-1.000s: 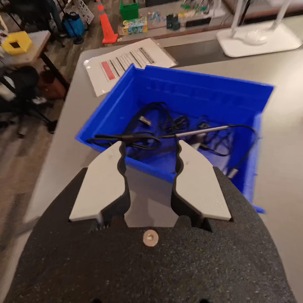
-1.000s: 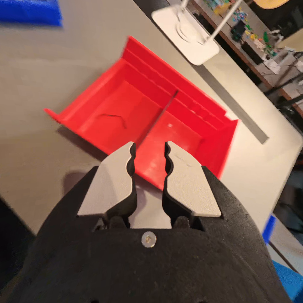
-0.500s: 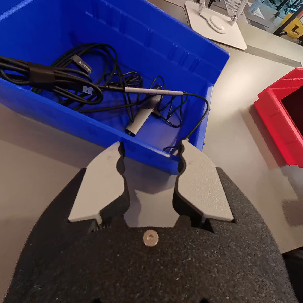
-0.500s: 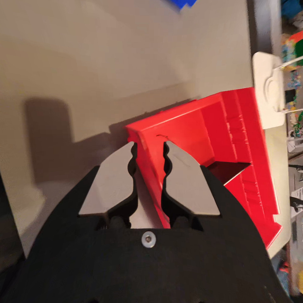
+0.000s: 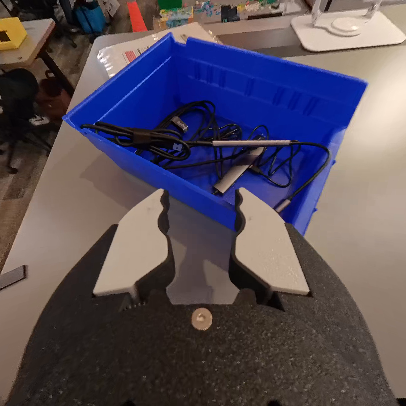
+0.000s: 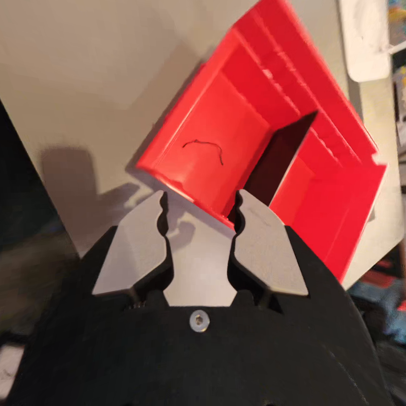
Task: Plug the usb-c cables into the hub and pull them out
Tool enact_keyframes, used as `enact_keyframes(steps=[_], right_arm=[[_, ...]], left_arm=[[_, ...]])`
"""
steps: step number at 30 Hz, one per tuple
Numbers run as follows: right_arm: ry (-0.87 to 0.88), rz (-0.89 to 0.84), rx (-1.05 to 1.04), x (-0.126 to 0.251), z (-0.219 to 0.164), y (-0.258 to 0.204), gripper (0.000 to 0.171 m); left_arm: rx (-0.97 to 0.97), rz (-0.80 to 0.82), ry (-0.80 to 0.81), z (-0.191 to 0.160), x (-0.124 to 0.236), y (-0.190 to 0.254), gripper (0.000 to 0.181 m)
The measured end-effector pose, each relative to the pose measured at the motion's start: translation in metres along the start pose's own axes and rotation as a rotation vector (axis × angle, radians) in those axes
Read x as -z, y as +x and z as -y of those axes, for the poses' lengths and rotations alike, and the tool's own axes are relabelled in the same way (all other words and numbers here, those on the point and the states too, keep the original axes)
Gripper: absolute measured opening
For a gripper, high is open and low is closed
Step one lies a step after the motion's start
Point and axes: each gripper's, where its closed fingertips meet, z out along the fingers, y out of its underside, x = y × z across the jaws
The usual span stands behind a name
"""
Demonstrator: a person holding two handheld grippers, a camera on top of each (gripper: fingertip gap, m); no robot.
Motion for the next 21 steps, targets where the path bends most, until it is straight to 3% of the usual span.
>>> enact_keyframes(steps=[1, 3, 5, 8, 10, 12, 16, 21], right_arm=[[0.067, -0.039, -0.119, 0.007, 0.005, 0.0, 0.065], [0.209, -0.135, -0.387, 0.015, 0.014, -0.001, 0.084], [0.307, -0.24, -0.636, 0.013, 0.015, -0.005, 0.09], [0.334, -0.36, -0.833, -0.004, 0.011, -0.014, 0.094], [0.273, -0.451, -0.823, -0.006, 0.003, -0.01, 0.075], [0.204, -0.452, -0.795, -0.006, -0.011, -0.007, 0.078], [0.111, -0.488, -0.843, 0.006, -0.06, 0.009, 0.05], [0.098, -0.445, -0.977, -0.002, -0.107, 0.026, 0.051]], left_arm=[[0.012, -0.008, 0.03, 0.001, 0.007, 0.007, 0.062], [0.053, -0.028, 0.09, 0.0, 0.016, 0.023, 0.071], [0.085, -0.042, 0.115, -0.006, 0.016, 0.038, 0.081], [0.098, -0.006, 0.069, -0.026, 0.001, 0.048, 0.086], [0.108, -0.011, 0.051, -0.034, -0.007, 0.052, 0.076], [0.102, -0.031, 0.079, -0.032, -0.008, 0.051, 0.052], [0.043, 0.048, 0.086, -0.035, -0.004, 0.018, 0.032], [0.037, 0.143, 0.101, -0.041, 0.0, -0.026, 0.017]])
